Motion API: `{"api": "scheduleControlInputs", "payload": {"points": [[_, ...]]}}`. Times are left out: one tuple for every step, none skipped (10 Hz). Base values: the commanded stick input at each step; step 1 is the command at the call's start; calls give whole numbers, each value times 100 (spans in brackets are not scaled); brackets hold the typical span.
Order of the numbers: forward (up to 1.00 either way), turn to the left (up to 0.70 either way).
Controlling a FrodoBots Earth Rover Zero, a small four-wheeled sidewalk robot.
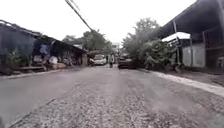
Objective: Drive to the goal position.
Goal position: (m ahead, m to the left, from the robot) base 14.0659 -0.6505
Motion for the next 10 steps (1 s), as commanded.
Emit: {"api": "scheduleControlInputs", "payload": {"points": [[100,0],[100,0],[100,0],[100,0],[100,0],[100,0],[100,0],[100,0],[100,0],[100,0]]}}
